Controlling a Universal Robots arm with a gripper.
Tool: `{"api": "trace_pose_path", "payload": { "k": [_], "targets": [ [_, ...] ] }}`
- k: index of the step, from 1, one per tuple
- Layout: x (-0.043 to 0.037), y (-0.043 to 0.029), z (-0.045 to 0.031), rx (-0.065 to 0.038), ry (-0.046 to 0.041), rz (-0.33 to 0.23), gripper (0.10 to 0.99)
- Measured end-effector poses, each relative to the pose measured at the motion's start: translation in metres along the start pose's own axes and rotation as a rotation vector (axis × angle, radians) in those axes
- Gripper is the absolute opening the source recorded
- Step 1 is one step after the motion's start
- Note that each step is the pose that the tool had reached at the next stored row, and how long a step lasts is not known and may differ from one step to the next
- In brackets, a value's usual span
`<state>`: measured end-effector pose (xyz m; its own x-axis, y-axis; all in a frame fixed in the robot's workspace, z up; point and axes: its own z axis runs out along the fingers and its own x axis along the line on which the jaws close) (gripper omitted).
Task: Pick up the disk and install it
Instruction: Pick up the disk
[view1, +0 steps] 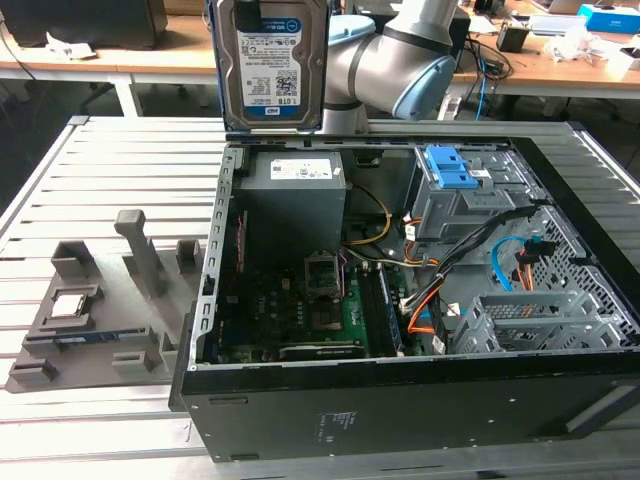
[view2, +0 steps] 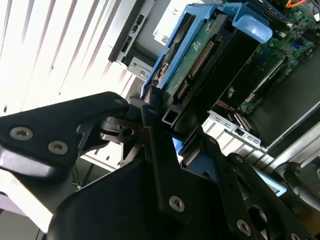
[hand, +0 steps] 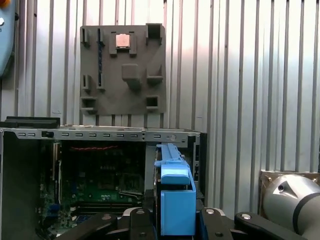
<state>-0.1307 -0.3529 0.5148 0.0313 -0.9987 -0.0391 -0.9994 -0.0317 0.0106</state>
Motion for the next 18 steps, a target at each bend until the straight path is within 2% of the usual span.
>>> {"api": "trace_pose_path", "payload": {
  "k": [1, 5, 8, 12, 14, 18],
  "targets": [
    [0.0001, -0.0003, 0.0001, 0.000, -0.0033, 0.000, 0.365],
    [0.0002, -0.0007, 0.0000, 0.000, -0.0031, 0.000, 0.365],
    [0.0004, -0.0081, -0.0001, 0.000, -0.0032, 0.000, 0.365],
    [0.0009, -0.0393, -0.0004, 0.000, -0.0033, 0.000, 0.365],
    [0.0009, -0.0485, -0.0005, 0.000, -0.0032, 0.000, 0.365],
    [0.0011, -0.0799, -0.0009, 0.000, -0.0032, 0.000, 0.365]
  ]
}}
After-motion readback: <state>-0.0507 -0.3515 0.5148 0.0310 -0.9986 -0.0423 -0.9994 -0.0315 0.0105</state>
